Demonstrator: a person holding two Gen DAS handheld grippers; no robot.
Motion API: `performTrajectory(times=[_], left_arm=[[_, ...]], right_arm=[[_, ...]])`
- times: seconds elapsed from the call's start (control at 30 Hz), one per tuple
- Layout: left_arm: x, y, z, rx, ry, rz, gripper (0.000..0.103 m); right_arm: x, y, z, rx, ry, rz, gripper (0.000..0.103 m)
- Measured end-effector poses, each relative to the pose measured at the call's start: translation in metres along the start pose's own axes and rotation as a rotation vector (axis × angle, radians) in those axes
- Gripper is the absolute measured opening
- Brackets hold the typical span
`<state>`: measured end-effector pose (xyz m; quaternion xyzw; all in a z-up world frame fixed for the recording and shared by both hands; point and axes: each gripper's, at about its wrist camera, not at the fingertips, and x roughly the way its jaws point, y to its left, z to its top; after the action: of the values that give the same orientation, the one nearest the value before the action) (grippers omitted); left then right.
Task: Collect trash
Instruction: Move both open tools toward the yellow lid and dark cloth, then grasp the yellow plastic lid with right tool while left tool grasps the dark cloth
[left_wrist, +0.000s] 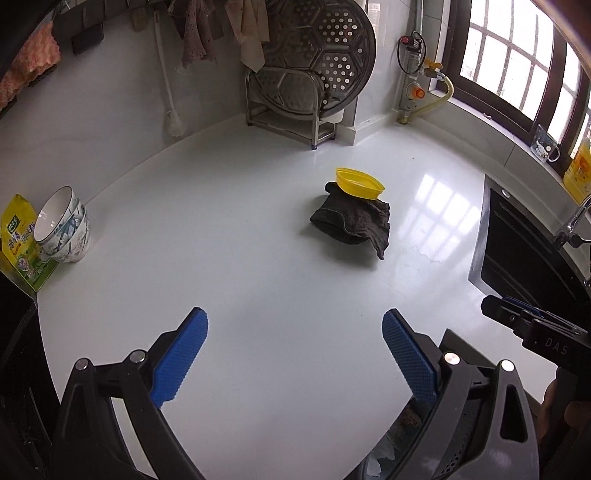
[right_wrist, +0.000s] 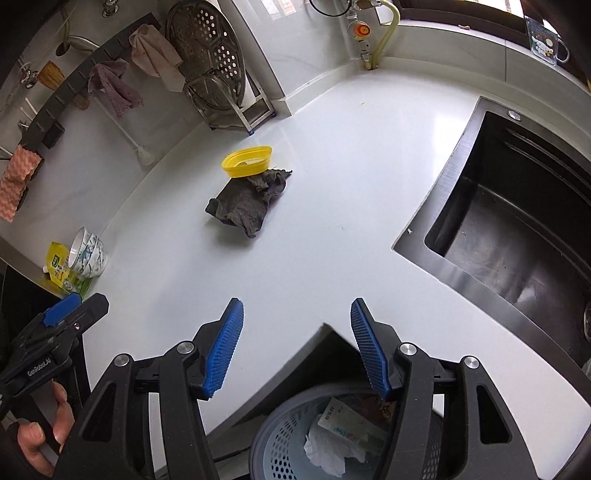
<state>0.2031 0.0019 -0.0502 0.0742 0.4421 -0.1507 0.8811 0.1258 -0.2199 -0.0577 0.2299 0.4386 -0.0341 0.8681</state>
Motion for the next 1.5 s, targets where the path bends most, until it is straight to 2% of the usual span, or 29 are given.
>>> performTrajectory(times=[0.3, 0.5, 0.67, 0.83, 1.13, 1.3, 1.33, 1.5], left_arm=[[0.05, 0.018, 0.034, -0.022, 0.032, -0.045, 0.094], [0.082, 0.014, 0.053, -0.021, 0.04, -0.084, 0.094], [0.107, 0.009, 0.063, -0.009, 0.06, -0.092, 0.094], [0.123, 0.01, 0.068, -0.022, 0.079, -0.102, 0.094], [0.135, 0.014, 0.07, -0.044, 0.101, -0.107, 0.094], [0.141, 0.015, 0.074, -0.047, 0.111, -0.102, 0.094], [0.143, 0.015, 0.076, -0.05, 0.111, -0.1, 0.094], [0.147, 0.01, 0.08, -0.063, 0.11, -0.106, 0.094]], right_arm=[[0.051, 0.02, 0.068, 0.02, -0.008, -0.018, 0.058], [0.085, 0.025, 0.107, 0.012, -0.013, -0.033, 0.058], [0.119, 0.02, 0.134, 0.025, 0.023, -0.056, 0.058], [0.149, 0.018, 0.151, 0.035, 0.073, -0.034, 0.058], [0.177, 0.037, 0.166, -0.059, 0.102, -0.061, 0.057], [0.183, 0.049, 0.167, -0.104, 0.127, -0.029, 0.033], [0.183, 0.051, 0.167, -0.113, 0.126, -0.028, 0.031], [0.18, 0.053, 0.168, -0.121, 0.108, -0.012, 0.007]])
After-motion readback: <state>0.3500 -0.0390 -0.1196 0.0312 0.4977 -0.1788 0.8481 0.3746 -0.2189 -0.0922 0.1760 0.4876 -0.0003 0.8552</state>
